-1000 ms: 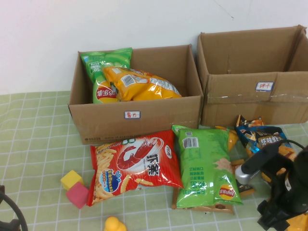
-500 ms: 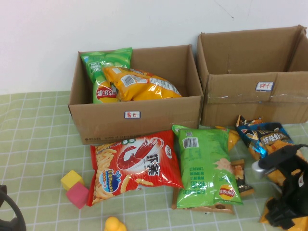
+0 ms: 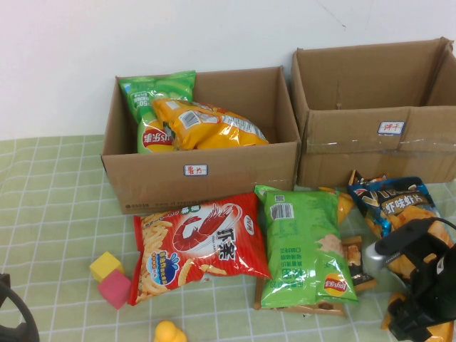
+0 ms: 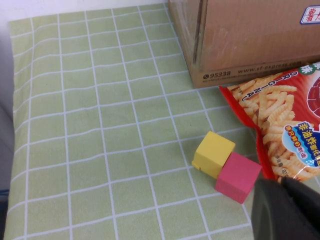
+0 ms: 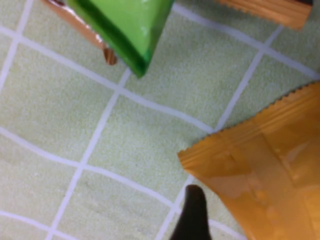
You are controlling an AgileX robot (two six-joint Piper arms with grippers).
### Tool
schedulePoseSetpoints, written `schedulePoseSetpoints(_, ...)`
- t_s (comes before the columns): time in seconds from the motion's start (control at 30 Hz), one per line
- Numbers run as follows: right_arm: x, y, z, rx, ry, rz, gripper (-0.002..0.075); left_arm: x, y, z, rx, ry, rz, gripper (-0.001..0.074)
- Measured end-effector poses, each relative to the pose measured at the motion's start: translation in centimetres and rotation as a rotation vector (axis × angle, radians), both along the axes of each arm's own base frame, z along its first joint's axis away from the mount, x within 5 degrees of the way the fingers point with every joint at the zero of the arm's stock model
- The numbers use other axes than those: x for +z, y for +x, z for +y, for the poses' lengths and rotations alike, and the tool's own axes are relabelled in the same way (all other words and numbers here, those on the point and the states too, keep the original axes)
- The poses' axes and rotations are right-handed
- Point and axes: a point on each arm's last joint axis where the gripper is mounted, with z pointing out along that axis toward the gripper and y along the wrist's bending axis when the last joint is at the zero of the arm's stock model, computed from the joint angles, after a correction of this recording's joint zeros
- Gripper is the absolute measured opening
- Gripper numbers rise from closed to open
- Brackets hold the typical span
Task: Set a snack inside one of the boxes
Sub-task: Pick up the biscuit
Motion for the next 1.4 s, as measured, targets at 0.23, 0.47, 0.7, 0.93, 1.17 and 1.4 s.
schedulePoseSetpoints(0.23,0.7,-0.6,0.2,0.042,0.034,0.029,0.0556,0.0,0.0,0.0,-0.003,0.005,-0.001,-0.0002)
schedulePoseSetpoints(0.47,2.5,-0.9,1.3,0.120,0.160,-0.010,0.0556,0.0,0.0,0.0,-0.004,0.008,-0.004,-0.0002)
schedulePoseSetpoints(0.7,2.9,-1.0,0.6,0.220,0.084,-0.039,0.0556,0.0,0.0,0.0,-0.004,0.008,-0.004,-0.0002)
schedulePoseSetpoints(0.93,1.1,-0.6,0.2,0.274,0.007,-0.015,0.0556,0.0,0.0,0.0,-0.003,0.003,-0.004,-0.0002)
schedulePoseSetpoints(1.17,-0.6,-0.4,0.1,0.301,-0.028,0.025,0.0556,0.0,0.0,0.0,-0.003,0.001,-0.004,-0.0002)
schedulePoseSetpoints(1.4,-0.9,-0.4,0.0,0.301,-0.033,0.039,0.0489,0.0,0.0,0.0,-0.003,0.000,-0.004,-0.0002)
